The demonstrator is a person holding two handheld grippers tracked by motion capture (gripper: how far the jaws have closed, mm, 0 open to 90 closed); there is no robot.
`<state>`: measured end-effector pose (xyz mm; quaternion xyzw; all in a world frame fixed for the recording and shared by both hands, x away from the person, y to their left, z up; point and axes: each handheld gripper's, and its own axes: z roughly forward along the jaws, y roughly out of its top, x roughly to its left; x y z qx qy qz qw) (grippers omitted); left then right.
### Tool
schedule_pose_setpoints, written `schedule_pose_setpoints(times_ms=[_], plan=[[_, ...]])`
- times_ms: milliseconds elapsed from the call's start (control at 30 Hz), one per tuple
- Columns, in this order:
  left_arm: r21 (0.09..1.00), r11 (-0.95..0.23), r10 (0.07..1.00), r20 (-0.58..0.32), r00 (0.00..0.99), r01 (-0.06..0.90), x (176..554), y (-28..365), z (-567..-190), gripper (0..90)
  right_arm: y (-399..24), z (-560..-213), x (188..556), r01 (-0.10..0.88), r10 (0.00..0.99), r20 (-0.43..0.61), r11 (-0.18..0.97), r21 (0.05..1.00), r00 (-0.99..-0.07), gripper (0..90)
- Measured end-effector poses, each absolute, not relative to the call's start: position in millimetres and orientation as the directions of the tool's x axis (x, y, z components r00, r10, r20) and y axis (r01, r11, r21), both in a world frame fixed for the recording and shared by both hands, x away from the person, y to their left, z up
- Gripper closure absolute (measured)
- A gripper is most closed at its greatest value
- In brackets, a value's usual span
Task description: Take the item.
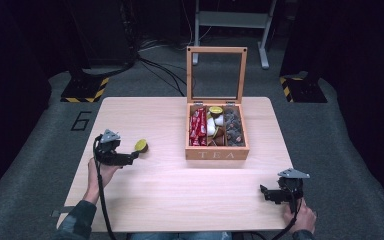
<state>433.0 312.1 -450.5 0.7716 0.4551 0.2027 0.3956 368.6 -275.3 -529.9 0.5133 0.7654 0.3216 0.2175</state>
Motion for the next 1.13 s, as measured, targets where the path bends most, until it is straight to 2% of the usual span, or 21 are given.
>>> schedule_pose_setpoints(times_ms=[233,467,700,800,1133], plan=[[0.794,-0.256,0.876,-0.05,0.479,0.551,411.6,322.0,-467.3,5.5,-275.3,-530.0,368.6,0.645,0.925,-0.004,0.267,0.716,-0.379,0.0],[0.759,-0.27,0.89,-0.038,0.454,0.593,391.3,336.1,-486.8,0.5,-275.5,-530.1,368.8,0.642,0.925,-0.006,0.269,0.718,-0.381,0.0],[0.711,-0.311,0.892,-0.011,0.452,0.631,371.7,347.7,-513.2,0.1,-275.4,-530.3,368.9,0.64,0.926,-0.007,0.267,0.72,-0.378,0.0],[0.702,-0.294,0.895,-0.036,0.445,0.649,368.2,352.4,-522.4,0.0,-275.4,-530.4,368.9,0.639,0.926,-0.006,0.266,0.722,-0.379,0.0],[0.724,-0.313,0.894,0.005,0.449,0.615,365.2,352.6,-532.0,0.2,-275.5,-530.0,369.4,0.64,0.923,-0.003,0.269,0.72,-0.385,0.0]])
